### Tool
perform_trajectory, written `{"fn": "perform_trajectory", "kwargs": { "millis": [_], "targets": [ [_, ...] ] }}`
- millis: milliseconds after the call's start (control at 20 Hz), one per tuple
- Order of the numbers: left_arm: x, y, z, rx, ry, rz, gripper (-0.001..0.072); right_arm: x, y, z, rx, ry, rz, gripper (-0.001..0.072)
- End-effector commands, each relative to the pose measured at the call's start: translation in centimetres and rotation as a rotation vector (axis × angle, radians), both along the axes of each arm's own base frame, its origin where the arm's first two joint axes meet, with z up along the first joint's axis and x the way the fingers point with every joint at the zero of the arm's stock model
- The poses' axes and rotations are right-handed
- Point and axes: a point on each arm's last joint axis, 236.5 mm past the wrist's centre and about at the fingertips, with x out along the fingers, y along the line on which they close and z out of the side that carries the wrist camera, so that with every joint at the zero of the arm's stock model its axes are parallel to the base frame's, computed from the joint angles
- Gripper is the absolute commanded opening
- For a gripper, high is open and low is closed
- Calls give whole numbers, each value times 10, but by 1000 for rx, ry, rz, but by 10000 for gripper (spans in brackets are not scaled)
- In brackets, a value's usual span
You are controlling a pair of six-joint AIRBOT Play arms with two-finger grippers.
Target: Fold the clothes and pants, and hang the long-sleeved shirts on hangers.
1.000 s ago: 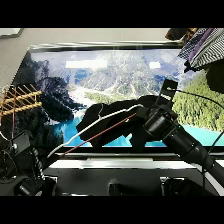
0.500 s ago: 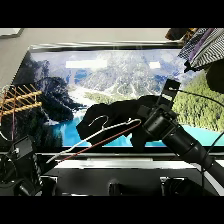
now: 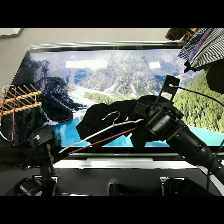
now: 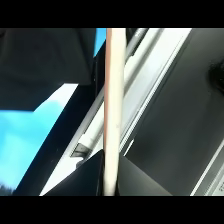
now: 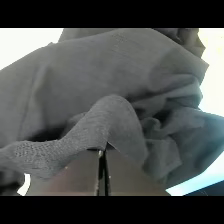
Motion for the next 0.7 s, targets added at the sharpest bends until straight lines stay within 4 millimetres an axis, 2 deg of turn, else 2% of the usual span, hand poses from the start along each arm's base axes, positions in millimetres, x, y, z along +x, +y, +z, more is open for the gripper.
{"fn": "perform_trajectory", "kwargs": {
  "millis": [0, 150, 300, 500, 650],
  "targets": [
    [11, -12, -12, 16, 14, -55, 25, 3, 7, 24, 20, -50, 61, 46],
    [37, -29, -13, -34, -20, -18, 25, 4, 17, 52, 26, -68, 141, 46],
    [59, -43, -18, -70, -33, 19, 25, -4, 19, 74, 38, -53, 177, 46],
    [82, -55, -23, -99, -51, 60, 25, -13, 19, 106, 68, -64, 198, 47],
    [90, -62, -25, -123, -51, 72, 25, -17, 15, 127, 84, -82, 193, 47]
  ]
}}
